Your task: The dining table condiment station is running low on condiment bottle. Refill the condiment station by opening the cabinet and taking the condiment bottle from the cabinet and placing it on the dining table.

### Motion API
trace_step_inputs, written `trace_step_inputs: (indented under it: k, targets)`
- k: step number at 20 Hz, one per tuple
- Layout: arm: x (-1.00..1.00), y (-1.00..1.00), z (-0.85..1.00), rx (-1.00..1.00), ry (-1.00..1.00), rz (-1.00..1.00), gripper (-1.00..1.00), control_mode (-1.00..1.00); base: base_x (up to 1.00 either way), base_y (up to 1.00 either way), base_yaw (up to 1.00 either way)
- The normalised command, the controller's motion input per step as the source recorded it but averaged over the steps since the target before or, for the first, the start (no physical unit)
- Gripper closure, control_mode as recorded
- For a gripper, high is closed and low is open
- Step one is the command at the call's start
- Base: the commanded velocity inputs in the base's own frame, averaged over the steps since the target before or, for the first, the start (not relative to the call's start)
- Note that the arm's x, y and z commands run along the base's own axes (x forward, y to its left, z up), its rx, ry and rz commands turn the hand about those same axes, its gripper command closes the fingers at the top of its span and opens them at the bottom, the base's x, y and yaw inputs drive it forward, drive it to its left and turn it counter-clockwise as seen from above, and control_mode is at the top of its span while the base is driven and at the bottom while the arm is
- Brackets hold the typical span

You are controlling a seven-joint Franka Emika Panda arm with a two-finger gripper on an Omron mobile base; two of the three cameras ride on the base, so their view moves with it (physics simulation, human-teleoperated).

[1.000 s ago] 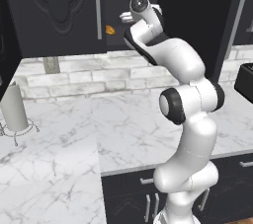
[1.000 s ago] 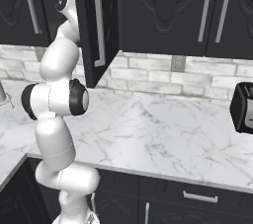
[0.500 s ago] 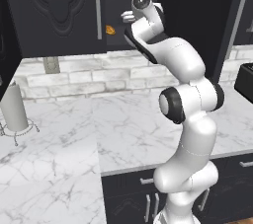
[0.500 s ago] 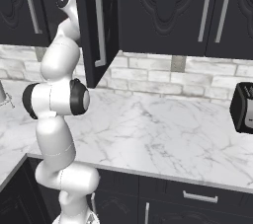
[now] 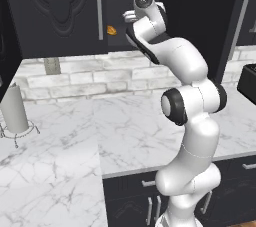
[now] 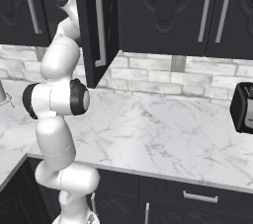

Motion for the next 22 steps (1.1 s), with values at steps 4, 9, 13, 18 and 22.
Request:
trace_step_inputs:
  k: [4,9,13,18,22]
  targets:
    - [-0.01,0.0,0.0,0.0,0.0,0.0,1.0,-1.0,0.0,0.0,0.0]
    - [-0.16,0.13,0.0,-0.01,-0.03,0.0,1.0,-1.0,0.0,0.0,0.0]
    - [-0.64,0.24,0.0,-0.01,-0.13,0.0,1.0,-1.0,0.0,0.0,0.0]
    - [-0.99,0.22,0.0,0.0,-0.22,0.0,1.0,-1.0,0.0,0.0,0.0]
    - [-1.0,0.0,0.0,0.0,-0.29,-0.04,1.0,-1.0,0.0,0.0,0.0]
